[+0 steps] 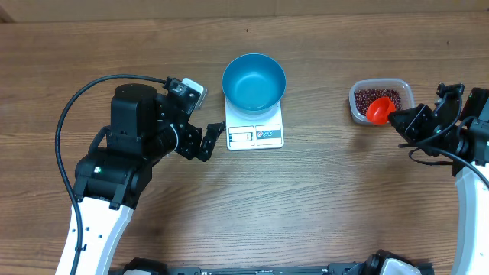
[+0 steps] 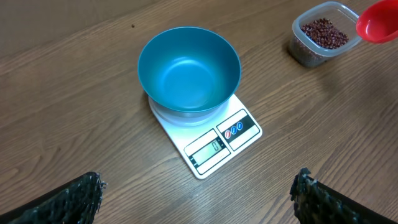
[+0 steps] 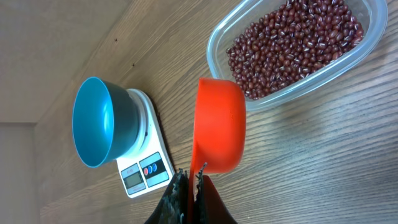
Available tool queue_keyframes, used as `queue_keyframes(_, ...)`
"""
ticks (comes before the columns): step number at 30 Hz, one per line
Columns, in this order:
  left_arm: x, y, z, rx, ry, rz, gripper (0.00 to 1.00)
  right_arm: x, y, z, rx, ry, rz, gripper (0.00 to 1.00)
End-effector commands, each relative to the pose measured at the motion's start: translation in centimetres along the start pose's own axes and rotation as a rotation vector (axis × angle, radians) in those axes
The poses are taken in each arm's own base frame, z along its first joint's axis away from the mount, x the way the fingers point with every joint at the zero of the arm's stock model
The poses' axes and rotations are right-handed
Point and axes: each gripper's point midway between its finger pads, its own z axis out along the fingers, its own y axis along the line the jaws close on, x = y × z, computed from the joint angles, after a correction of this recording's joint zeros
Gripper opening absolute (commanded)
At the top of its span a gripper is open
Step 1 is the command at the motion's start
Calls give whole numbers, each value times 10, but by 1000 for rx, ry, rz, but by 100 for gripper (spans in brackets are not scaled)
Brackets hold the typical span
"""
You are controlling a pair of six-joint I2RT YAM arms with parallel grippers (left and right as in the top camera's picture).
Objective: Scoop item into bowl and weigh 150g on scale
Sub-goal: 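Lower the red scoop with the right gripper into the bean tub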
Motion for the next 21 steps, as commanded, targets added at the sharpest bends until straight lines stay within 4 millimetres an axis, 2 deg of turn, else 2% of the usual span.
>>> queue_keyframes(1, -7, -2, -5, -3, -20, -7, 100, -6, 8, -9, -11, -34, -33, 4)
queue_keyframes(21, -7, -2, -5, -3, -20, -7, 100, -8, 13, -10, -36, -41, -70, 4)
